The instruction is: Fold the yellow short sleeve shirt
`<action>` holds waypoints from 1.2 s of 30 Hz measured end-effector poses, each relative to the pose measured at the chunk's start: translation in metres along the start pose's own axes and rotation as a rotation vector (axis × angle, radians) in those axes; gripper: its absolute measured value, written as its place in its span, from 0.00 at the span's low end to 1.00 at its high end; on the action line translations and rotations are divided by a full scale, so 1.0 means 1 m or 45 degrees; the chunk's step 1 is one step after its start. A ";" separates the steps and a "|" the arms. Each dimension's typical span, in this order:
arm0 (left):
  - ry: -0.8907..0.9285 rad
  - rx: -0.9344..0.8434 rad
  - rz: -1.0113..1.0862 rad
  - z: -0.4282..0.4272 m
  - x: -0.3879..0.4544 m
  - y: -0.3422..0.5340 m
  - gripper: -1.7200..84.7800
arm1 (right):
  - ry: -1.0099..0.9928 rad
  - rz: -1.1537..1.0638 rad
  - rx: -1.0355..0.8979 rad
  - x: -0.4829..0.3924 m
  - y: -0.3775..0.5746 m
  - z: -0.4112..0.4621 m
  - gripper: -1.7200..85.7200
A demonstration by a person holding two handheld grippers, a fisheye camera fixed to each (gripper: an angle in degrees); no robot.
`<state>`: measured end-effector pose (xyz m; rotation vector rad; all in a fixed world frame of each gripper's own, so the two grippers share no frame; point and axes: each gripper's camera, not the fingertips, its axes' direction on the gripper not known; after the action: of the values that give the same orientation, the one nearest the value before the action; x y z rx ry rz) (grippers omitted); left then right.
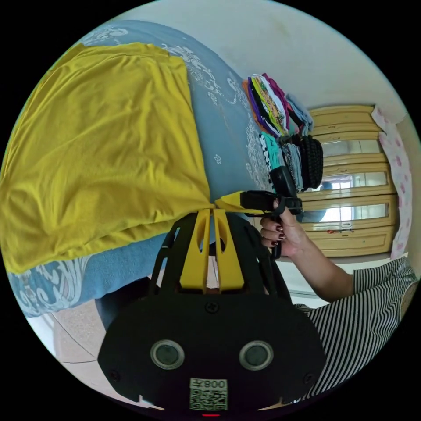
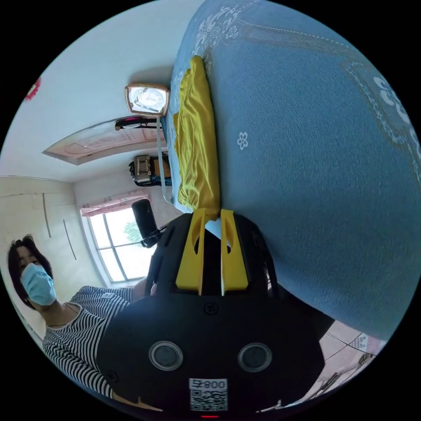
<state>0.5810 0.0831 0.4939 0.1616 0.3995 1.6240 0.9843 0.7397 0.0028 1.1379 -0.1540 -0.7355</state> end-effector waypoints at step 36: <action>0.680 0.855 -0.747 -0.280 -0.280 0.134 0.13 | -0.338 -0.226 -0.010 -0.071 0.034 -0.067 0.04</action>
<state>0.3886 -0.2434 0.3189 0.0948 1.2746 0.8850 0.9768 0.8414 0.0202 1.0519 -0.2757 -1.0446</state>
